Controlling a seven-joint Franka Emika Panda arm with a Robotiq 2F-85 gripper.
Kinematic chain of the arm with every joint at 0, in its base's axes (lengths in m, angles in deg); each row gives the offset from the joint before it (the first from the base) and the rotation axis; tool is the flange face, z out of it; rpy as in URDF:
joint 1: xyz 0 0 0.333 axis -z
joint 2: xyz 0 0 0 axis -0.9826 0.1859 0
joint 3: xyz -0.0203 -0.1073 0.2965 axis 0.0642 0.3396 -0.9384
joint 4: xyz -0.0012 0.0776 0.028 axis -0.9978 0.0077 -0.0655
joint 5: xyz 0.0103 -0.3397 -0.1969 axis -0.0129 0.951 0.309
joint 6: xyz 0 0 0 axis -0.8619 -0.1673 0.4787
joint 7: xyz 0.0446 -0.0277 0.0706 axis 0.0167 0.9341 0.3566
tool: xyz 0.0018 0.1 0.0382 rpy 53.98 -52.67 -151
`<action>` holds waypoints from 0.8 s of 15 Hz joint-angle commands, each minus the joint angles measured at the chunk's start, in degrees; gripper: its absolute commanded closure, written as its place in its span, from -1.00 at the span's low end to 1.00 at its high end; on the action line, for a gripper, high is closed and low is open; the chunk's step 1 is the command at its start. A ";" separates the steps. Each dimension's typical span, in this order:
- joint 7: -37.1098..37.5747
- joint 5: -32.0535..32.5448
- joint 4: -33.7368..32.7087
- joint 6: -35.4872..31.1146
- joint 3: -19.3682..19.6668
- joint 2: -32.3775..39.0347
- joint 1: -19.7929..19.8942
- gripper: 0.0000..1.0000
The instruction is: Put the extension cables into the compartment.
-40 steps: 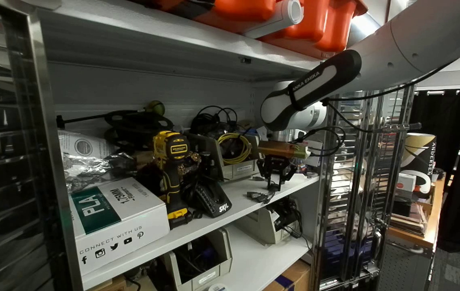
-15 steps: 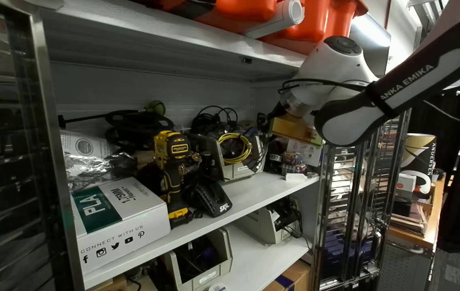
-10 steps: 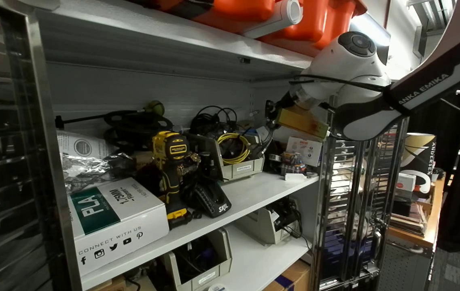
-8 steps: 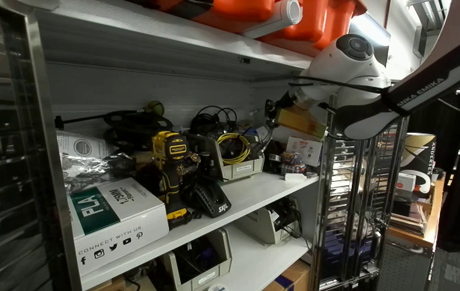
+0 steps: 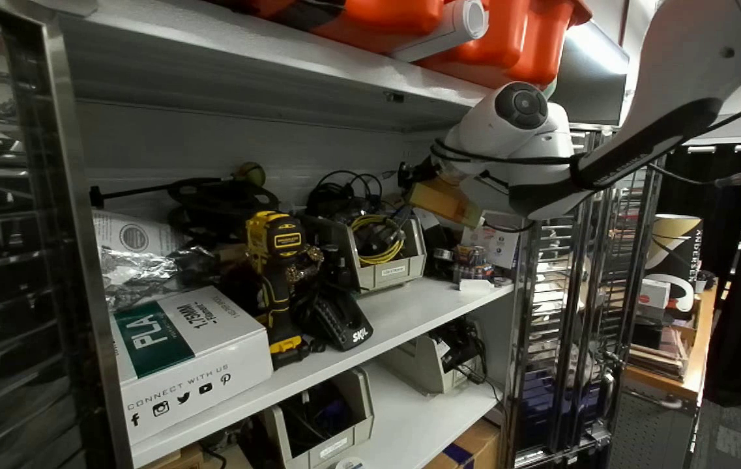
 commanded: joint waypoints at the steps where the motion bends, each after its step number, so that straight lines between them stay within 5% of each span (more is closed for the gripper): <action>1: 8.17 6.36 -9.33 -0.01 0.21 6.13 -1.69 0.73; 9: 11.25 10.07 -11.95 0.05 -0.10 11.16 -2.38 0.74; 10: 10.97 10.07 -11.48 -0.15 -0.12 11.04 -2.41 -0.18; 12: 9.87 9.72 -10.25 -0.90 -0.24 10.46 -2.38 -0.32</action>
